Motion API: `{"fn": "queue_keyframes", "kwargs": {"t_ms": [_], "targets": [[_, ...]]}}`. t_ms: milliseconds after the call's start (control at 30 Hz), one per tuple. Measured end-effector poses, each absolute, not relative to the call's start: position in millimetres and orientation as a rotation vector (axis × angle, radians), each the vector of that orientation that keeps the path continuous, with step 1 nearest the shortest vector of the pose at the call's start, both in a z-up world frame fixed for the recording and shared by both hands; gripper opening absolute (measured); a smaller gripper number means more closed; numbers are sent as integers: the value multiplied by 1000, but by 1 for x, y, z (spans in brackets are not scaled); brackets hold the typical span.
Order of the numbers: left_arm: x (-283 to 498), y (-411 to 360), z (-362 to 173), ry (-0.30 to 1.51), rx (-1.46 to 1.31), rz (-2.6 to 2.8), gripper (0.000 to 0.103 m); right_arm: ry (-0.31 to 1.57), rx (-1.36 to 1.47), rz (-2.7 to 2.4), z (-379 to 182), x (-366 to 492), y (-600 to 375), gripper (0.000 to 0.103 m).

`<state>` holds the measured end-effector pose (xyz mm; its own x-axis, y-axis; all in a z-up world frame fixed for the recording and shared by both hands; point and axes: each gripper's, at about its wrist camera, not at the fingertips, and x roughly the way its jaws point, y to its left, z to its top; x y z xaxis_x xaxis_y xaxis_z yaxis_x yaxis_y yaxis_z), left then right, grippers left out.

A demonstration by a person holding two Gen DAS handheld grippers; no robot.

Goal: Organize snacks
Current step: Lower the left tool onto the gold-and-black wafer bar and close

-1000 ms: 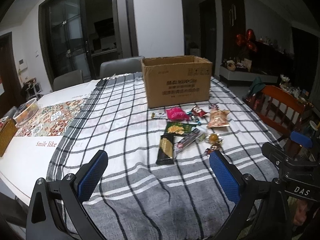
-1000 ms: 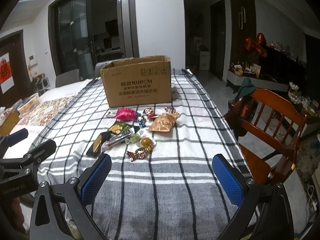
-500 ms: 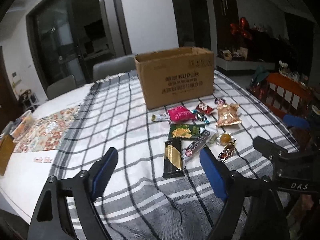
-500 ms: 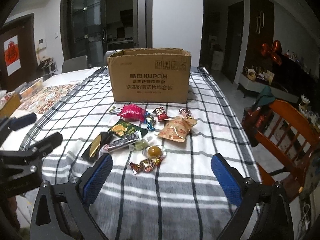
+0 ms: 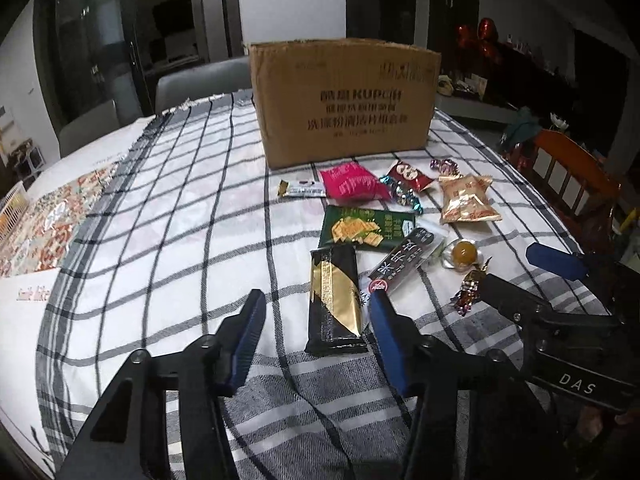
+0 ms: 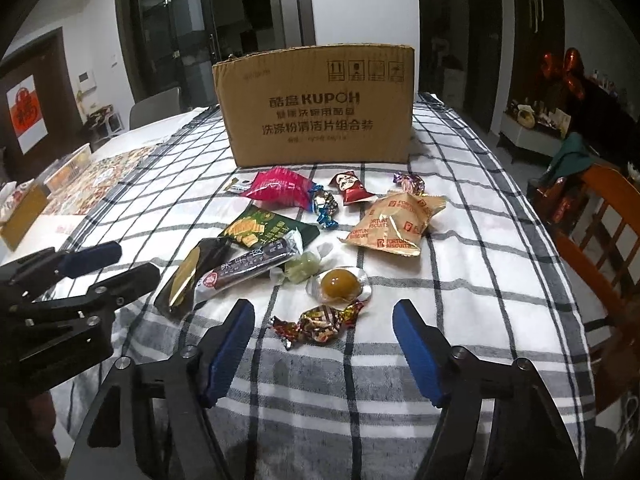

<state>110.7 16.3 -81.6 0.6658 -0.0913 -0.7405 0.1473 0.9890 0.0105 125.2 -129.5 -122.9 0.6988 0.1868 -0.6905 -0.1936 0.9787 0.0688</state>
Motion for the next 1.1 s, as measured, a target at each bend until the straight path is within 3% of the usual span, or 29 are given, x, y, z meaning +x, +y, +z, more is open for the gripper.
{"fn": "queue_keyframes", "kwargs": {"t_ms": [300,367,633,733,1000,1100], "targets": [[132,19,-99,874,8,-165,49,802,22,207,-136,138,-129,66],[136,20,-102,881,-7,-162,48,809,22,206,-138,140,-129,61],[145,26,-111,903,-63,-176,47,826,36,207,-145,144,-126,61],[149,30,-114,914,-94,-182,47,827,39,213,-146,147,-123,54],[152,34,-118,923,-147,-198,47,844,39,231,-152,149,-120,48],[151,33,-118,917,-160,-220,37,844,47,233,-152,150,-122,40]]}}
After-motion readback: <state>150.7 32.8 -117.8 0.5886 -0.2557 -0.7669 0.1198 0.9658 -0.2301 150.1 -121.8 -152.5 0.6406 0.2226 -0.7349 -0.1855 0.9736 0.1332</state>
